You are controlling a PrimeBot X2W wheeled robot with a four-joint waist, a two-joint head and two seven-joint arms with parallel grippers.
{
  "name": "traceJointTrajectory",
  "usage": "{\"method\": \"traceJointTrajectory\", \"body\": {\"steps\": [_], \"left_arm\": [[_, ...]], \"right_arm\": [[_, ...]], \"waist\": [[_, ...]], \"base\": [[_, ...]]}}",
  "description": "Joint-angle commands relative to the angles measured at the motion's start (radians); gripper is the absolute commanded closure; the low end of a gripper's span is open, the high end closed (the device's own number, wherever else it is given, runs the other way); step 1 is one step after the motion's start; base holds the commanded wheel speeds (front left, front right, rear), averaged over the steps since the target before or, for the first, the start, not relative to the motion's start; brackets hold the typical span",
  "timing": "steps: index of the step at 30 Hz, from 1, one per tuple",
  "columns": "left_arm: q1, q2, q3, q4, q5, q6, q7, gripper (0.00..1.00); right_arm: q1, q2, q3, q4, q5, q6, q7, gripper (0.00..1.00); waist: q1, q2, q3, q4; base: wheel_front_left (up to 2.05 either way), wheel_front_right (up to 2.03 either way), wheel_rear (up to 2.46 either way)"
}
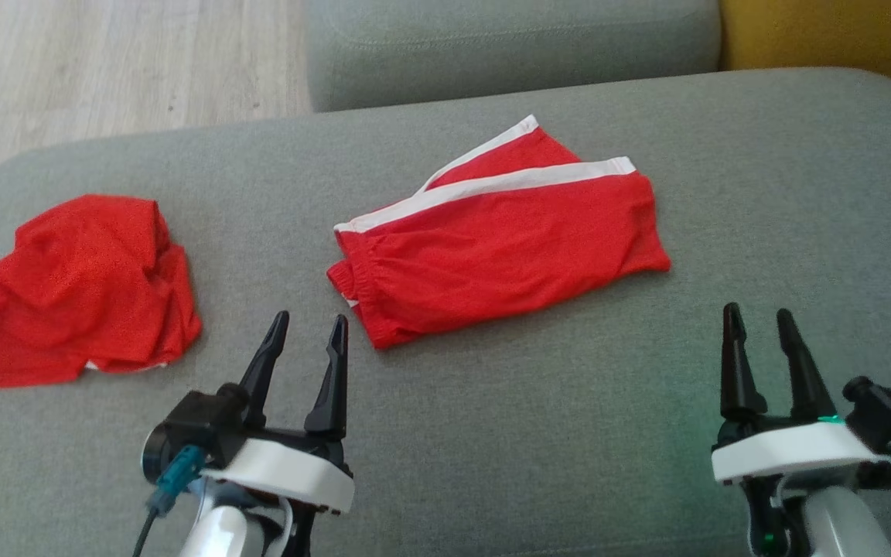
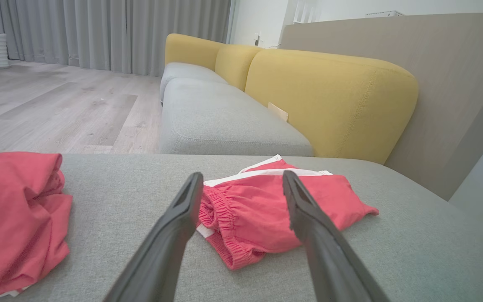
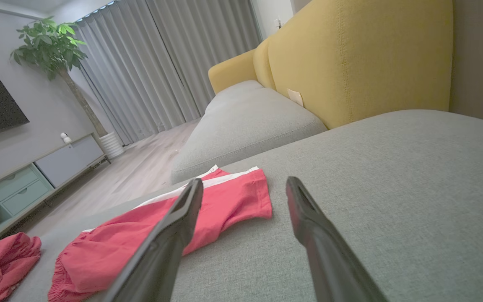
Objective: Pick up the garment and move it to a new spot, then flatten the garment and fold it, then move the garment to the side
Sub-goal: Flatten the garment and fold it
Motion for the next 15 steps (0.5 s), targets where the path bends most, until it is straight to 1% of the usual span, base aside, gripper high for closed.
{"method": "traceJointTrajectory", "body": {"steps": [1, 6, 9, 12, 15], "left_arm": [[-0.047, 0.002, 0.030, -0.039, 0.002, -0.001, -0.012, 0.00], [-0.079, 0.002, 0.021, -0.048, 0.006, -0.002, -0.012, 0.00], [-0.104, 0.002, 0.012, -0.055, 0.004, -0.001, -0.012, 0.00], [-0.133, 0.002, -0.004, -0.058, 0.003, -0.003, -0.012, 0.00], [-0.166, 0.002, -0.019, -0.059, -0.002, -0.002, -0.012, 0.00]], "right_arm": [[-0.044, -0.002, 0.017, -0.042, -0.015, -0.001, -0.001, 0.00], [-0.098, -0.003, -0.013, -0.070, -0.083, -0.001, 0.034, 0.00], [-0.162, -0.022, -0.025, -0.079, -0.127, -0.001, 0.080, 0.00], [-0.255, -0.055, -0.030, -0.064, -0.154, -0.001, 0.152, 0.00], [-0.371, -0.093, -0.042, -0.011, -0.143, -0.001, 0.252, 0.00]], "waist": [[0.0000, 0.0000, 0.013, 0.010], [0.0000, 0.0000, 0.067, 0.034], [0.0000, 0.0000, 0.114, 0.053], [0.0000, 0.0000, 0.166, 0.078], [0.0000, 0.0000, 0.216, 0.108]], "base": [[0.00, 0.00, 0.00], [0.00, 0.00, 0.00], [0.00, 0.00, 0.00], [0.00, 0.00, 0.00], [0.00, 0.00, 0.00]]}}
